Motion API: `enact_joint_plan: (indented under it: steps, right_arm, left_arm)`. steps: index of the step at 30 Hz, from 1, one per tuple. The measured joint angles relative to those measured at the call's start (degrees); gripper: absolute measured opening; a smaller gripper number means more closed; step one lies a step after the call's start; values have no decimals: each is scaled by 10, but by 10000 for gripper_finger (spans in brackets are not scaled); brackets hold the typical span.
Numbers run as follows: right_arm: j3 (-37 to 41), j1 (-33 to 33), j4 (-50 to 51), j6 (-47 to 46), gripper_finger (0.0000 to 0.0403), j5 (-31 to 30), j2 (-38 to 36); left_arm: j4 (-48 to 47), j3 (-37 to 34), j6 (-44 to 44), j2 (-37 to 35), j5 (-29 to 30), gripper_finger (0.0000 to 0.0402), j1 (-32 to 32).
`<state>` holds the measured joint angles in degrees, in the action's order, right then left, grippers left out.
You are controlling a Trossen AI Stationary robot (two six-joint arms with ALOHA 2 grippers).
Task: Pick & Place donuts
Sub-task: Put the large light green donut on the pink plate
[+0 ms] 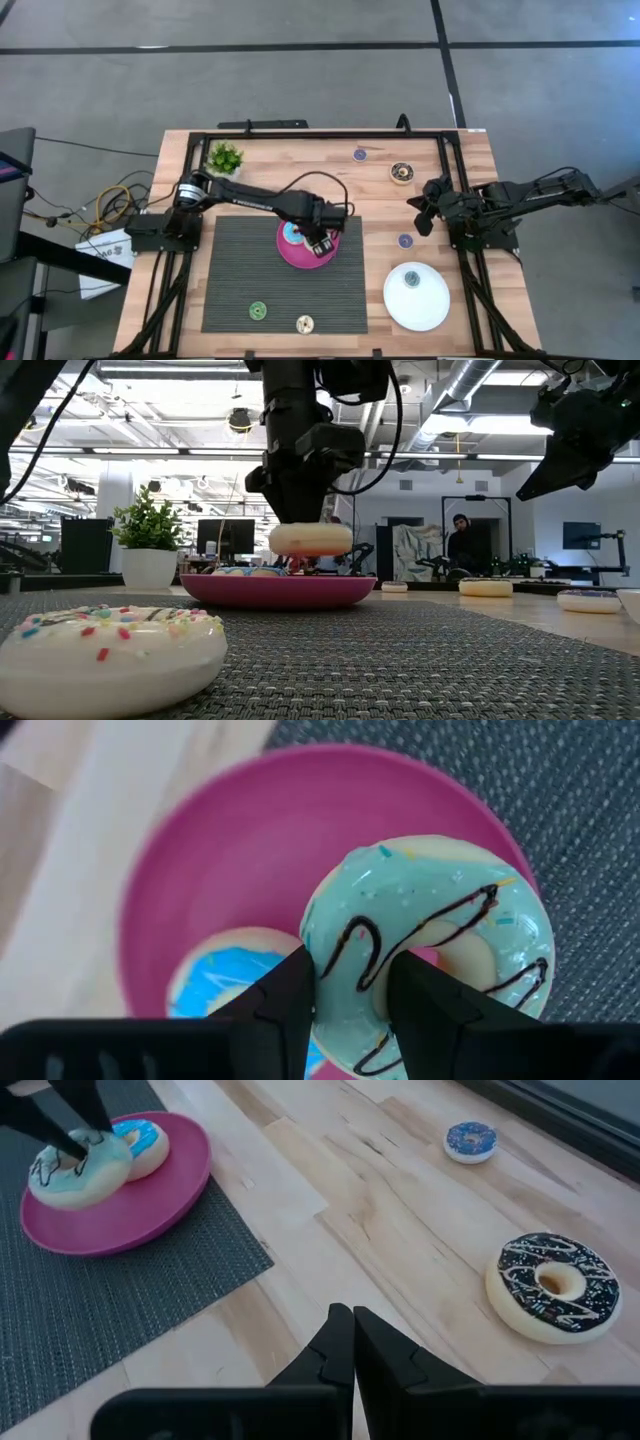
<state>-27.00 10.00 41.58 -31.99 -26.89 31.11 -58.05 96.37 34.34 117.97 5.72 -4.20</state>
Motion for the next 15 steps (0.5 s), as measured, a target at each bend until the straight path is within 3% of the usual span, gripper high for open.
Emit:
enact_joint_plan:
  steps: [15]
  right_arm:
    - [0, 0, 0, 0, 1, 1, 0]
  left_arm:
    - [19, -40, 66, 5, 26, 109, -30]
